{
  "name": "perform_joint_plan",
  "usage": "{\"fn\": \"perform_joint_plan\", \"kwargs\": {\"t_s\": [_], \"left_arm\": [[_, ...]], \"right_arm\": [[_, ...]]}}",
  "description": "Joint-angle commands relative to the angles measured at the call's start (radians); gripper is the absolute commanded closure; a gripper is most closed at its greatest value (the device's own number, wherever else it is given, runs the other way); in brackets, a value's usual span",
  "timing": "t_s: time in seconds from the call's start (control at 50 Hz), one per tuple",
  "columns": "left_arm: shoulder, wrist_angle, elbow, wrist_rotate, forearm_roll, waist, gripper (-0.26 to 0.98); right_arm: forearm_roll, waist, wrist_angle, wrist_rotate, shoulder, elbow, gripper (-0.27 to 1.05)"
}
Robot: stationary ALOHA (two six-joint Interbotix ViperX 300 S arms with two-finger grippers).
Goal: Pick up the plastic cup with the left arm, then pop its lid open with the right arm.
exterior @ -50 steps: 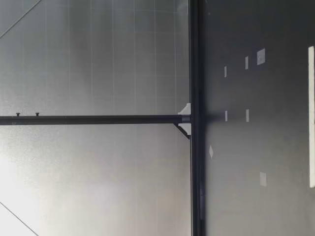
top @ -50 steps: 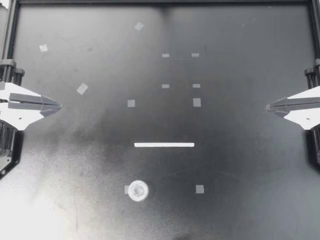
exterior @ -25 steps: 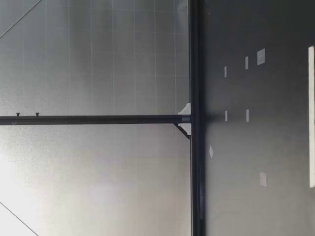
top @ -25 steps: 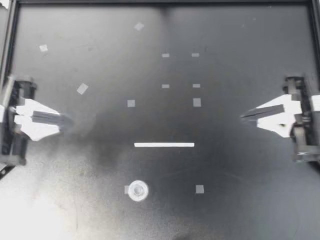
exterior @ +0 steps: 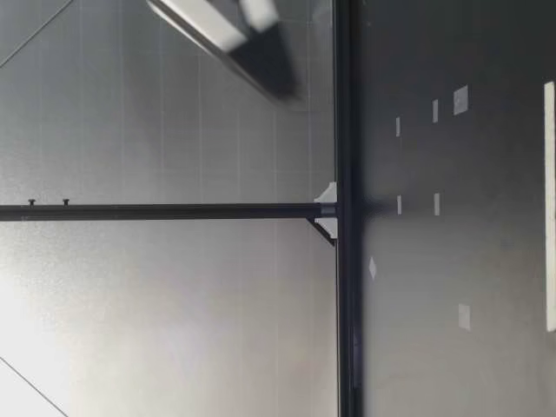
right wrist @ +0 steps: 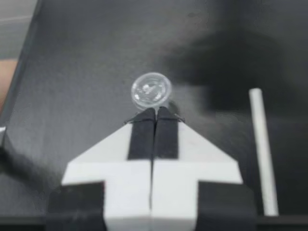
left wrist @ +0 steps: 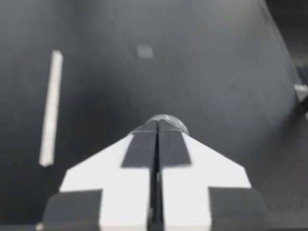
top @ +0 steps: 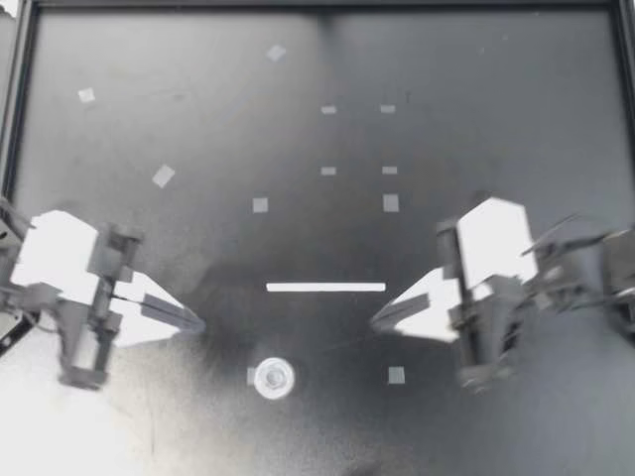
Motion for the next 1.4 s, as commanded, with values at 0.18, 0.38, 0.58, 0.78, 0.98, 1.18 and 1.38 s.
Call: {"fn": "perform_joint_plan", "kwargs": {"t_s": [0.18,0.38,0.58,0.78,0.98,1.18,1.38], "left_arm": [[0.204,-0.115,-0.048,-0.034,-0.002,-0.054,0.36],[0.334,-0.127,-0.067,-0.054,-0.002,-0.055,0.24],[0.439,-0.121,-0.103,-0.057,-0.002,-0.055,0.20],[0.485,-0.124,-0.133,-0.054,0.000,-0.057,0.16],[0.488,-0.140,-0.143,-0.051,0.000,-0.064,0.16],[0.522,-0.150,-0.161,-0.051,0.000,-0.069,0.16],[0.565,-0.150,-0.195,-0.041,0.000,-0.069,0.15]], "right_arm": [[-0.005,0.034,-0.146,0.054,0.187,-0.100,0.93],[-0.005,0.035,-0.144,0.094,0.290,-0.164,0.93],[-0.006,0.040,-0.121,0.110,0.364,-0.225,0.93],[-0.006,0.040,-0.043,0.129,0.430,-0.291,0.93],[-0.006,0.040,-0.025,0.130,0.451,-0.311,0.93],[-0.005,0.040,-0.020,0.130,0.471,-0.331,0.93],[-0.006,0.040,-0.017,0.130,0.485,-0.342,0.93]]}}
